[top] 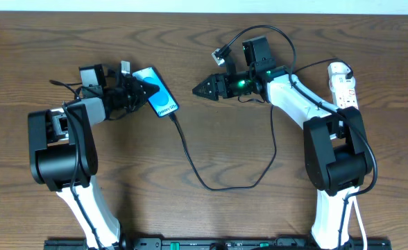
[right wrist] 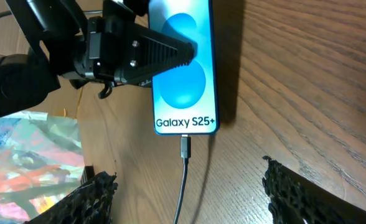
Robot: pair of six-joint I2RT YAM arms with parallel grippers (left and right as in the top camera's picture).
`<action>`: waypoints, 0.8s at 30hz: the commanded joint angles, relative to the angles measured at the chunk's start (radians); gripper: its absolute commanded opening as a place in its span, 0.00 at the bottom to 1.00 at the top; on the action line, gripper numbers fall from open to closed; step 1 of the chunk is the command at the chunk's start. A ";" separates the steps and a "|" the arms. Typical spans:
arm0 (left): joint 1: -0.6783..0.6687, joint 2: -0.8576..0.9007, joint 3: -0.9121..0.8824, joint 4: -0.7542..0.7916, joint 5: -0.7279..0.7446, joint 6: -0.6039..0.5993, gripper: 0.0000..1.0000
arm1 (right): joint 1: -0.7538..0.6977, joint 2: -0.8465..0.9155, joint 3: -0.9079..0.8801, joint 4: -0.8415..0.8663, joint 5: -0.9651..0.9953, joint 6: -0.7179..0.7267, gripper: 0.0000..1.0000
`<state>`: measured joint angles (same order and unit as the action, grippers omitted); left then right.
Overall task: Plug charger to phone and switch on socket
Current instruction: 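Lower the phone with the left gripper and lay it flat on the table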
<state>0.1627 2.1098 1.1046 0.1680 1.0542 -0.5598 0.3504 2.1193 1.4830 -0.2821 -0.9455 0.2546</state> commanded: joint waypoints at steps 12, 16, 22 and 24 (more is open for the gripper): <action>0.004 0.003 0.001 -0.165 -0.124 0.005 0.08 | 0.005 -0.019 0.005 -0.003 -0.002 -0.017 0.75; 0.004 0.003 0.001 -0.165 -0.124 0.005 0.17 | 0.005 -0.019 0.005 -0.003 -0.002 -0.017 0.75; 0.004 0.003 0.001 -0.165 -0.124 0.005 0.41 | 0.005 -0.019 0.005 -0.003 -0.002 -0.017 0.75; 0.004 0.003 0.001 -0.165 -0.124 0.005 0.45 | 0.005 -0.019 0.005 -0.003 -0.002 -0.017 0.75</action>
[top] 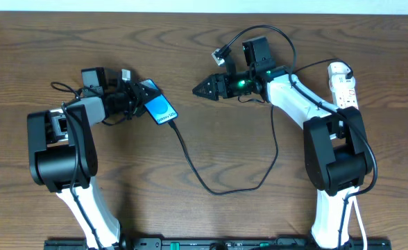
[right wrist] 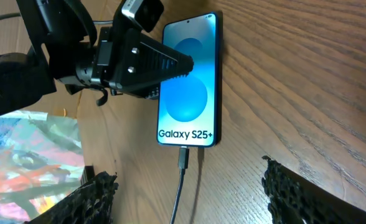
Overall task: Plug charger to phone and switch on socket
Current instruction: 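Lower the phone with the left gripper and lay it flat on the table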
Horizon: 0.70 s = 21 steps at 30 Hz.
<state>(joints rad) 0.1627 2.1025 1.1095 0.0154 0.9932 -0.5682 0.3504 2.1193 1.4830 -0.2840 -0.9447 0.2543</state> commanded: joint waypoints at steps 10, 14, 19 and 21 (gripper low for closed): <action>0.005 0.010 -0.004 -0.079 -0.173 -0.031 0.56 | 0.005 -0.019 0.005 -0.002 -0.003 -0.016 0.75; 0.005 0.010 -0.004 -0.122 -0.247 -0.031 0.58 | 0.005 -0.019 0.005 -0.002 -0.003 -0.016 0.75; 0.004 0.010 -0.004 -0.198 -0.391 -0.031 0.63 | 0.005 -0.019 0.005 -0.001 -0.003 -0.016 0.75; 0.004 0.010 -0.004 -0.227 -0.451 -0.031 0.64 | 0.005 -0.019 0.005 -0.001 -0.003 -0.016 0.75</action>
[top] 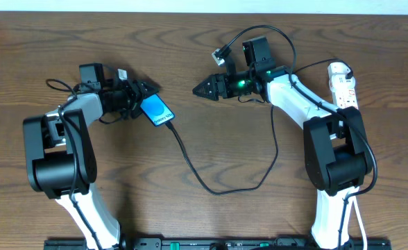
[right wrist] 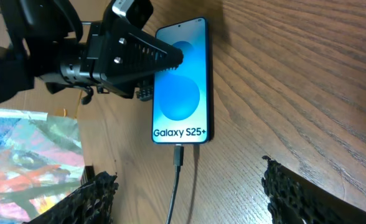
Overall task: Plug charger to phone and switch on socket
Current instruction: 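Lower the phone with the left gripper and lay it flat on the table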
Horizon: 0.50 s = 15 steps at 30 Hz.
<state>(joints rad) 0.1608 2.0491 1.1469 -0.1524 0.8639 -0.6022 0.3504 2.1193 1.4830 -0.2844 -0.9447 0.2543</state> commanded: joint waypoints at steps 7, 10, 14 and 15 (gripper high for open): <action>0.006 0.064 -0.042 -0.135 -0.458 0.004 0.68 | 0.005 -0.019 0.005 -0.001 -0.003 -0.016 0.75; 0.006 0.064 -0.042 -0.148 -0.488 0.007 0.67 | 0.005 -0.019 0.005 -0.001 -0.003 -0.016 0.75; 0.006 0.064 -0.042 -0.163 -0.516 0.008 0.67 | 0.005 -0.019 0.005 -0.001 -0.003 -0.016 0.75; 0.006 0.064 -0.042 -0.165 -0.518 0.008 0.67 | 0.005 -0.019 0.005 -0.001 -0.003 -0.016 0.75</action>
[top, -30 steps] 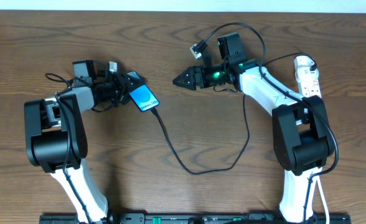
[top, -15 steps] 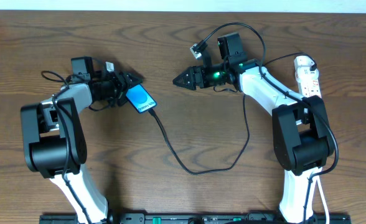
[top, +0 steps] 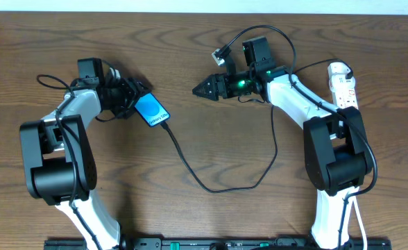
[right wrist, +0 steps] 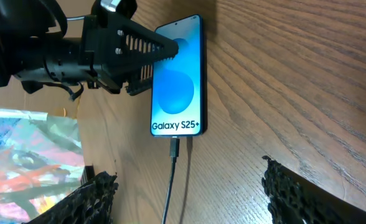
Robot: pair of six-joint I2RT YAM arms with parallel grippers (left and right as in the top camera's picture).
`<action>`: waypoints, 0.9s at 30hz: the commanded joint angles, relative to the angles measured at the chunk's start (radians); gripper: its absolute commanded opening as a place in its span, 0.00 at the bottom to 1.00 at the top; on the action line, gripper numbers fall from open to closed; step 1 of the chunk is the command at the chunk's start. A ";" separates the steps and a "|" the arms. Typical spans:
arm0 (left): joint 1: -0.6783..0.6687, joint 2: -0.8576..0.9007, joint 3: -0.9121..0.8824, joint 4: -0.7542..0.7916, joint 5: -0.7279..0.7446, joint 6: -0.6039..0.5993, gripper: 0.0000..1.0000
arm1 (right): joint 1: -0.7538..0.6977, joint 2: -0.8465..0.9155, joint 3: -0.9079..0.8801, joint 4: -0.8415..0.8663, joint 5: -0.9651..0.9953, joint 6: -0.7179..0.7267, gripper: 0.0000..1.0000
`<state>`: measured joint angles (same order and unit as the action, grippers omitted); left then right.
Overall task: Plug charger to phone and switch on socket
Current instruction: 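Lower the phone with the left gripper and lay it flat on the table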
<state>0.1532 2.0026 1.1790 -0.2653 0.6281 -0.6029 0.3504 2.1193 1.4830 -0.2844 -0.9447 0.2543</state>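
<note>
The phone (top: 153, 110) lies on the wooden table with its blue screen lit, reading "Galaxy S25+" in the right wrist view (right wrist: 177, 87). The black charger cable (top: 211, 187) is plugged into its lower end (right wrist: 174, 147) and loops across the table toward the white socket strip (top: 343, 83) at the far right. My left gripper (top: 136, 93) is at the phone's upper-left end, its fingers (right wrist: 149, 46) closed over that edge. My right gripper (top: 198, 89) hovers to the phone's right, open with nothing between its fingers (right wrist: 189, 199).
The cable also arcs over my right arm (top: 287, 83), which partly covers the socket strip. A colourful patterned surface (right wrist: 27, 149) shows past the table's edge in the right wrist view. The table's far edge (top: 204, 12) runs along the top.
The left arm has swung further left and back, and the phone has shifted slightly left with it, still plugged in. My right gripper has not moved.
The phone was first nearer the table's middle with my left gripper over its screen and the cable plugged in. At each later moment phone and gripper stood further left and more turned. The right gripper stayed open in place throughout.
</note>
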 commanded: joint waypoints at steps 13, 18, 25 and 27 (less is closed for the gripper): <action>0.014 0.110 -0.074 -0.106 -0.357 0.008 0.68 | 0.005 -0.019 0.005 -0.004 -0.003 -0.016 0.75; 0.014 0.110 -0.074 -0.121 -0.369 0.008 0.67 | 0.005 -0.019 0.005 -0.004 -0.004 -0.016 0.75; 0.014 0.110 -0.074 -0.177 -0.462 0.007 0.67 | 0.005 -0.019 0.005 -0.006 -0.003 -0.016 0.75; 0.015 0.108 -0.073 -0.180 -0.465 0.007 0.68 | 0.005 -0.019 0.005 -0.006 -0.003 -0.016 0.75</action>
<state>0.1532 1.9774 1.2015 -0.3817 0.4114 -0.6029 0.3504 2.1193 1.4830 -0.2882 -0.9447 0.2543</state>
